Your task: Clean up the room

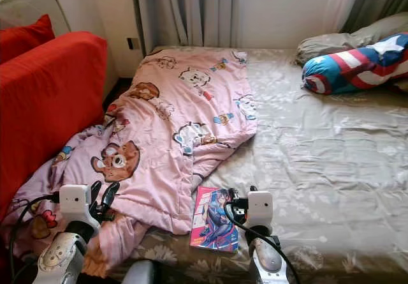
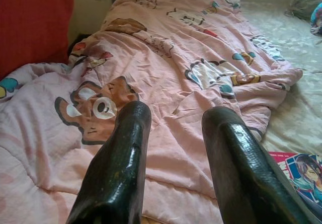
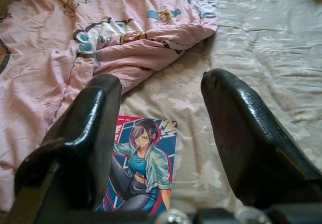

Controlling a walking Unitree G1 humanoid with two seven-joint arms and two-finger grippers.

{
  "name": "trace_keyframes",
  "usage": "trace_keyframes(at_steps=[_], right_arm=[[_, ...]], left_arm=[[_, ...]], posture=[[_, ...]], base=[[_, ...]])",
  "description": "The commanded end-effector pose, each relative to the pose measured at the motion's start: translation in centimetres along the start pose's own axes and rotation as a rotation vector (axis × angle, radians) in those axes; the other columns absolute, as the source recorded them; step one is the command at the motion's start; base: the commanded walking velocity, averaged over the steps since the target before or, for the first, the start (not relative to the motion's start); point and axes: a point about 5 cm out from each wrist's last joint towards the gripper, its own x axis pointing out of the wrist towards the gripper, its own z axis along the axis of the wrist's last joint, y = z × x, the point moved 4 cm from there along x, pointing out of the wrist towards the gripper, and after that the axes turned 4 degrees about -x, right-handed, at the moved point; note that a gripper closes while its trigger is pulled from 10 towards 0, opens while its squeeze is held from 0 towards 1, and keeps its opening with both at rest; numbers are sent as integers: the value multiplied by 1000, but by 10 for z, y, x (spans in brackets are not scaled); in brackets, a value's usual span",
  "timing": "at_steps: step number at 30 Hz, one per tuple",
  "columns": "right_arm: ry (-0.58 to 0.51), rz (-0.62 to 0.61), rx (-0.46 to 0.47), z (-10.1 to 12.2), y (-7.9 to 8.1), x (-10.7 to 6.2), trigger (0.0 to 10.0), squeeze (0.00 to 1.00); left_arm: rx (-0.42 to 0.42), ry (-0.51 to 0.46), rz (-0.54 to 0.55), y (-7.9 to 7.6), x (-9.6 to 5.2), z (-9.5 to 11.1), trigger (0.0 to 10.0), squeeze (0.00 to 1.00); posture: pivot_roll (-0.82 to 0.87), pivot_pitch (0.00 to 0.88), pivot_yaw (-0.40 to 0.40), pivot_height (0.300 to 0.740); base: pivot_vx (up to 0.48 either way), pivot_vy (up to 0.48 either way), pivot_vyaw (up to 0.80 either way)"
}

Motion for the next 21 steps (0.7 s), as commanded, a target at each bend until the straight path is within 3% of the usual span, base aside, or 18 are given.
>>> trace_keyframes(at_steps=[1,21], right_arm=[[-5,0,0,0,0,-1,10000,0],[9,-2,-1,-3,-1,0,10000,0]], left_arm=[[1,-12,-9,0,1,6,10000,0],[-2,-12,-17,-4,1,5,10000,0]], posture=[[23,42,4,660],[22,32,4,645]], base=[[0,0,0],[0,0,0]])
